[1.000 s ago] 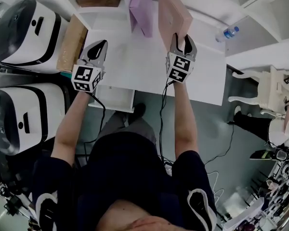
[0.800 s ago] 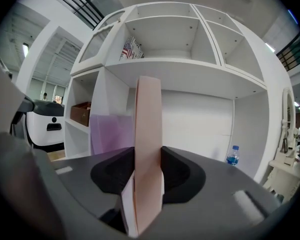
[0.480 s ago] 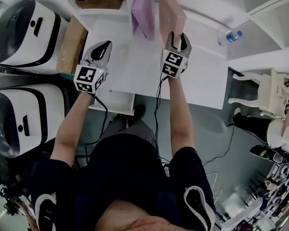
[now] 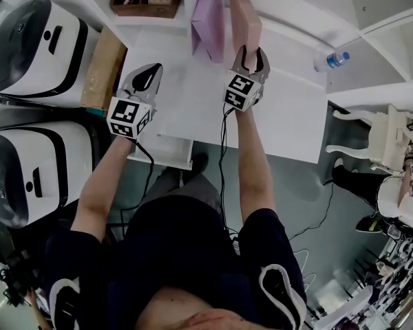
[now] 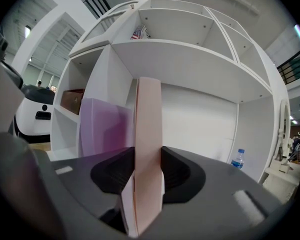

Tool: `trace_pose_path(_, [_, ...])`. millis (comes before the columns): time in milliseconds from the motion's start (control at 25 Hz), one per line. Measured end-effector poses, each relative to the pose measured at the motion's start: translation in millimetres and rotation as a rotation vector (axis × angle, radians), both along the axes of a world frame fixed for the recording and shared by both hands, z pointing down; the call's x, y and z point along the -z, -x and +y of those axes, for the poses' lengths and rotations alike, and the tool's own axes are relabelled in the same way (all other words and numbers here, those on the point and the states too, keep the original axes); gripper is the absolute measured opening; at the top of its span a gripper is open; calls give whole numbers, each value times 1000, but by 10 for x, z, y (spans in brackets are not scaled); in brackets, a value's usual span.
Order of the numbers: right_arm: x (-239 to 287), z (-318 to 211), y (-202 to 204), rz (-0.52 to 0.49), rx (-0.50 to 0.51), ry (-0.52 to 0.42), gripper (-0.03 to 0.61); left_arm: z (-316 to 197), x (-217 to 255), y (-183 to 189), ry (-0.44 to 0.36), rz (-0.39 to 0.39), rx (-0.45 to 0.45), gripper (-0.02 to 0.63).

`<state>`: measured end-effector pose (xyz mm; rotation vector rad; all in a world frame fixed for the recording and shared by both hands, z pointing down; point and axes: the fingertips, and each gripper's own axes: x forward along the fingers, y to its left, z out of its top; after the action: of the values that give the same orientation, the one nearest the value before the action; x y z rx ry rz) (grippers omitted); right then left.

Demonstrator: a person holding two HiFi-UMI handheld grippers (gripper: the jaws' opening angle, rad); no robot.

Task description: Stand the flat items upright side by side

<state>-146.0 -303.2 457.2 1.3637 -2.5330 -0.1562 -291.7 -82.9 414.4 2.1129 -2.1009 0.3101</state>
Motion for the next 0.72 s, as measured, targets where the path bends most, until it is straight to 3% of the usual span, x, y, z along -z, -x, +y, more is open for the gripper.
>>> trace_pose_path(720, [-271, -111, 500, 14, -36, -67, 164, 7, -168, 57, 29, 21, 6, 0])
